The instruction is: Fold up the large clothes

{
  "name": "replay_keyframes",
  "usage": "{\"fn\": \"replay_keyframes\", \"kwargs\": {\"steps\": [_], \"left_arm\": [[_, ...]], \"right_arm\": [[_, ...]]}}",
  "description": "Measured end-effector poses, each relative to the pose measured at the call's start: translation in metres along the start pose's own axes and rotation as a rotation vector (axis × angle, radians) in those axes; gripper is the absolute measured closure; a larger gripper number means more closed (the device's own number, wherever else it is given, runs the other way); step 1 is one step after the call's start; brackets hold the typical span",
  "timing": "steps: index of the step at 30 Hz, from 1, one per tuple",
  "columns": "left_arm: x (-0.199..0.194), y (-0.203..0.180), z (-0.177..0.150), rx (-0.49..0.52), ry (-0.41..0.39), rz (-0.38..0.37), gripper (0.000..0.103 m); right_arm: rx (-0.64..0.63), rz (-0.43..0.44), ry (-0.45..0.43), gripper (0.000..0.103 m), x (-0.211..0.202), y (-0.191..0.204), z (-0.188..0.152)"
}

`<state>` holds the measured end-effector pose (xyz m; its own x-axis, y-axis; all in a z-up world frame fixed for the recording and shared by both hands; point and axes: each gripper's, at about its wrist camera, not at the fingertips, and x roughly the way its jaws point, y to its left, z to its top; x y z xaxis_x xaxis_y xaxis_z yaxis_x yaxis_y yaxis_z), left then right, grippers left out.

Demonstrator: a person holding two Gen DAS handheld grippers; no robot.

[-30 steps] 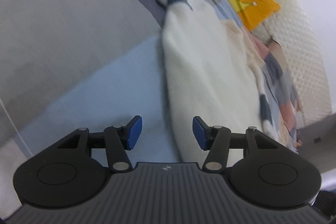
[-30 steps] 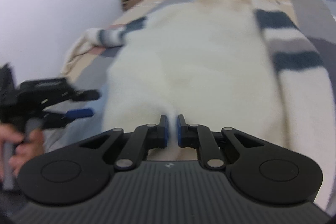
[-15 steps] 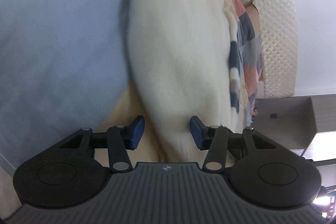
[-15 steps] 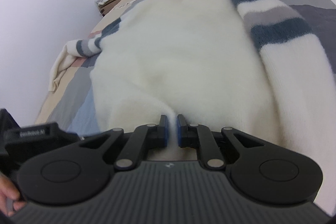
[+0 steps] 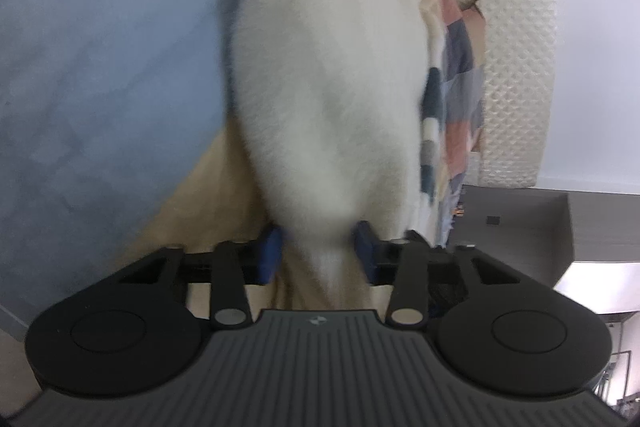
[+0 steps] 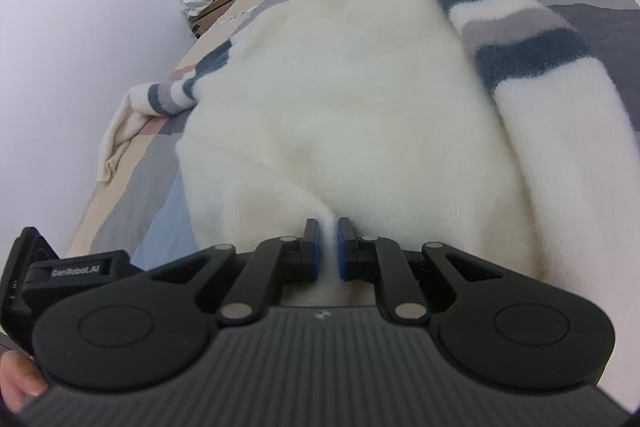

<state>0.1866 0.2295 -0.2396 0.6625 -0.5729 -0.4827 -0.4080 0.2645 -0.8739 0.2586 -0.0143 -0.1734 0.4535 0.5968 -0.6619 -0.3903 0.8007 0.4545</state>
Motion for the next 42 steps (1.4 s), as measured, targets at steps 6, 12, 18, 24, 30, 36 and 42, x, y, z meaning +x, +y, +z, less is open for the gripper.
{"fn": "replay_keyframes", "kwargs": {"steps": [6,12,18,24,30,36,42], "left_arm": [[-0.019,-0.010,0.000,0.045,-0.059,0.002,0.094],[-0.081,-0.022,0.005,0.052,-0.151,-0.042,0.096],[-0.164,-0.033,0.018,0.071,-0.208,0.033,0.097],[-0.212,-0.043,0.021,0.204,-0.204,0.273,0.097],[-0.199,-0.017,0.033,0.186,-0.142,0.536,0.097],[-0.162,-0.003,0.037,0.209,-0.083,0.740,0.096],[-0.153,0.002,0.038,0.216,-0.081,0.801,0.096]], "right_arm": [[-0.013,0.008,-0.007,0.090,-0.001,0.000,-0.001],[-0.054,0.116,-0.038,0.089,-0.016,0.012,-0.007],[-0.176,0.330,-0.011,0.089,-0.033,0.052,-0.018],[-0.392,0.333,0.062,0.089,-0.022,0.105,-0.036],[-0.433,0.275,0.149,0.090,0.005,0.114,-0.043],[-0.481,0.184,0.216,0.089,0.033,0.113,-0.064],[-0.464,0.185,0.207,0.089,0.039,0.108,-0.070]]}}
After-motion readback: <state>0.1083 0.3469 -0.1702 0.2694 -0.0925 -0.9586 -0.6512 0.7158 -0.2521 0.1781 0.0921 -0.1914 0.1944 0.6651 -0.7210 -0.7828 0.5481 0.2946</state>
